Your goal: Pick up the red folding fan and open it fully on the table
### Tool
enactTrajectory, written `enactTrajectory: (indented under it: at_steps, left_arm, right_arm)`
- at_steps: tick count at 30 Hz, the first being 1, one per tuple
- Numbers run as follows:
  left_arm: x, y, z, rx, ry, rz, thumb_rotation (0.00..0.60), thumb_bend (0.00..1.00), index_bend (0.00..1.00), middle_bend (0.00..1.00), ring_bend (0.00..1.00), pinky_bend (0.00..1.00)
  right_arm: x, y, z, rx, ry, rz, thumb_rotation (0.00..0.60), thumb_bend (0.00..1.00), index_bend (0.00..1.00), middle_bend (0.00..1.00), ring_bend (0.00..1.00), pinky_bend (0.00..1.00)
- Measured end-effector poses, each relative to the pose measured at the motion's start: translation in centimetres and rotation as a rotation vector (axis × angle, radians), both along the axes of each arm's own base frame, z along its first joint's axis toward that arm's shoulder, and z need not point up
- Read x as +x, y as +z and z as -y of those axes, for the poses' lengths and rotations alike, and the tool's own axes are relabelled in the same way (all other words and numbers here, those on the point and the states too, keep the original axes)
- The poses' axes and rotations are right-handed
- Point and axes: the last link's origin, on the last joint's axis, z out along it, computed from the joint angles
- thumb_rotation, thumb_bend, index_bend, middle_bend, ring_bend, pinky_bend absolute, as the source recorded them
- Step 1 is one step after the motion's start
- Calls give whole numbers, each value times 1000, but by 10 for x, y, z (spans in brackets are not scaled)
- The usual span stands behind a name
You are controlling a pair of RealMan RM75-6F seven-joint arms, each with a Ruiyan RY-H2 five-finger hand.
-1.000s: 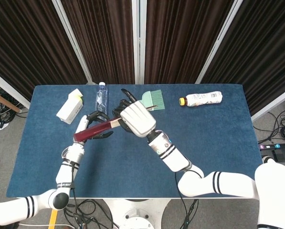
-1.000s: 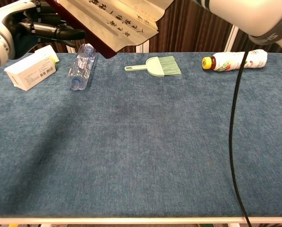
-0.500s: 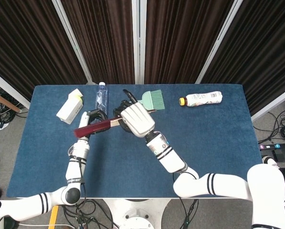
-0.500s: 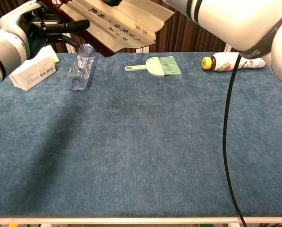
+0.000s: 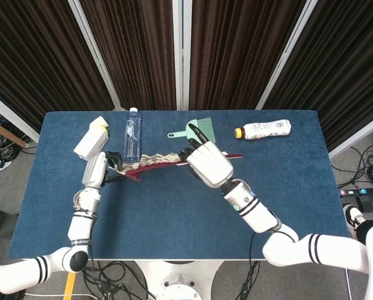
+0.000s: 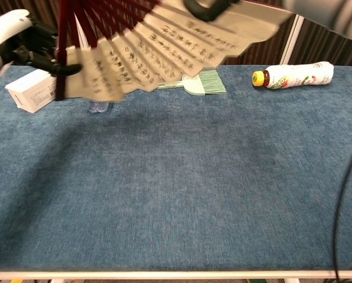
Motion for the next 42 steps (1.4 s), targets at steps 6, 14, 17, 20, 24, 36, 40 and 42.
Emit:
enactTrajectory:
  at_steps: [6, 14, 17, 20, 24, 36, 40, 42]
  left_arm:
    - [-12, 11, 8, 118, -51, -340, 600, 268, 732, 698, 528, 566]
    - [-14, 4, 17, 222, -121, -588, 600, 269, 721, 692, 528, 565]
    - [-12, 2, 23, 244, -139, -613, 600, 269, 720, 690, 528, 566]
    - [-9, -3, 29, 248, -167, -634, 600, 269, 720, 689, 528, 566]
    - [-7, -14, 35, 243, -196, -671, 600, 269, 719, 688, 527, 566]
    - [-13, -60, 43, 216, -262, -795, 600, 77, 379, 466, 340, 433]
    - [-12, -68, 47, 161, -269, -796, 600, 0, 179, 222, 102, 273]
    - [-10, -70, 49, 135, -271, -778, 600, 0, 141, 155, 50, 233]
  right_arm:
    - [-31, 3, -20, -66, 72, -91, 600, 873, 792, 603, 338, 16]
    - [-61, 4, -34, -107, 108, -140, 600, 872, 792, 603, 338, 10]
    - [-71, 5, -38, -112, 105, -150, 600, 873, 792, 604, 338, 9]
    - [-83, 4, -42, -118, 102, -162, 600, 872, 792, 602, 337, 7]
    - [-101, -1, -45, -129, 98, -189, 600, 871, 789, 593, 334, 0]
    - [-158, -37, -59, -125, 20, -202, 600, 304, 248, 262, 51, 0]
    - [-172, -44, -64, -85, -74, -186, 600, 11, 7, 42, 0, 0]
    - [-177, -47, -66, -54, -125, -177, 600, 0, 0, 2, 0, 0]
